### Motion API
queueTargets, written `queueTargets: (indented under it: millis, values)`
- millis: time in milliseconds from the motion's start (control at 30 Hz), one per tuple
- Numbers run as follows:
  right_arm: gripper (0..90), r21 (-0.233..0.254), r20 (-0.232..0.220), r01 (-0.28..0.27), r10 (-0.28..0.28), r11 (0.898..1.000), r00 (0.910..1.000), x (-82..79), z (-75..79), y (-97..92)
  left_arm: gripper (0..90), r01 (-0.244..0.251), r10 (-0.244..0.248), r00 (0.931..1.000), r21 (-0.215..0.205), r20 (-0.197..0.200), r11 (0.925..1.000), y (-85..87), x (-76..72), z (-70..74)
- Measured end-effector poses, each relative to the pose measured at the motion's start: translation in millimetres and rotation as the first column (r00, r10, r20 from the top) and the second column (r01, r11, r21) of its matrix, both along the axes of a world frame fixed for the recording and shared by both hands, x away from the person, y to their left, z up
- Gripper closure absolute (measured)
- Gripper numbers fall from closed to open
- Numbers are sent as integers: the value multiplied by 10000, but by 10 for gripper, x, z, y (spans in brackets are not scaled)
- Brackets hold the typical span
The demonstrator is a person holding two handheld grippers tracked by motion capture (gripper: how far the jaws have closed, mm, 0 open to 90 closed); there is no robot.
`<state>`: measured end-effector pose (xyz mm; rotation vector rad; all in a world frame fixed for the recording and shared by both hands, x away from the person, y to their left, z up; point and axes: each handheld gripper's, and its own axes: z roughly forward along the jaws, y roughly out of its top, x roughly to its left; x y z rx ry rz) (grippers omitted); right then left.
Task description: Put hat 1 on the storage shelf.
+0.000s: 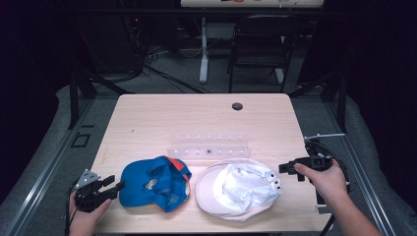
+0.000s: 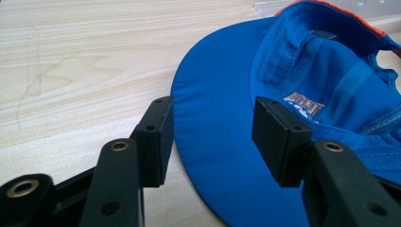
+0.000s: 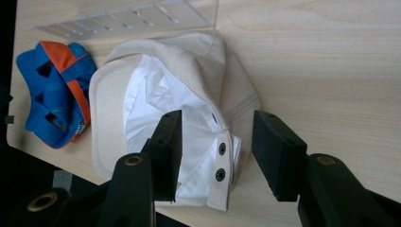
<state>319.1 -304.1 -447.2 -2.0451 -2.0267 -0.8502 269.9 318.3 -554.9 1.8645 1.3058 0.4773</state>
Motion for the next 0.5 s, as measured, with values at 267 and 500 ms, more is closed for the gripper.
queueTargets:
  millis: [267,500]
  values:
    - [509,-192,-289,4,-10,9998,9996,92,-162,132,498,46,-46,10000,55,-45,10000,-3,3,2]
    - [505,-236,-810,-376,356,9990,9961,122,-324,155,498,64,-63,10000,107,-63,9999,-4,2,1]
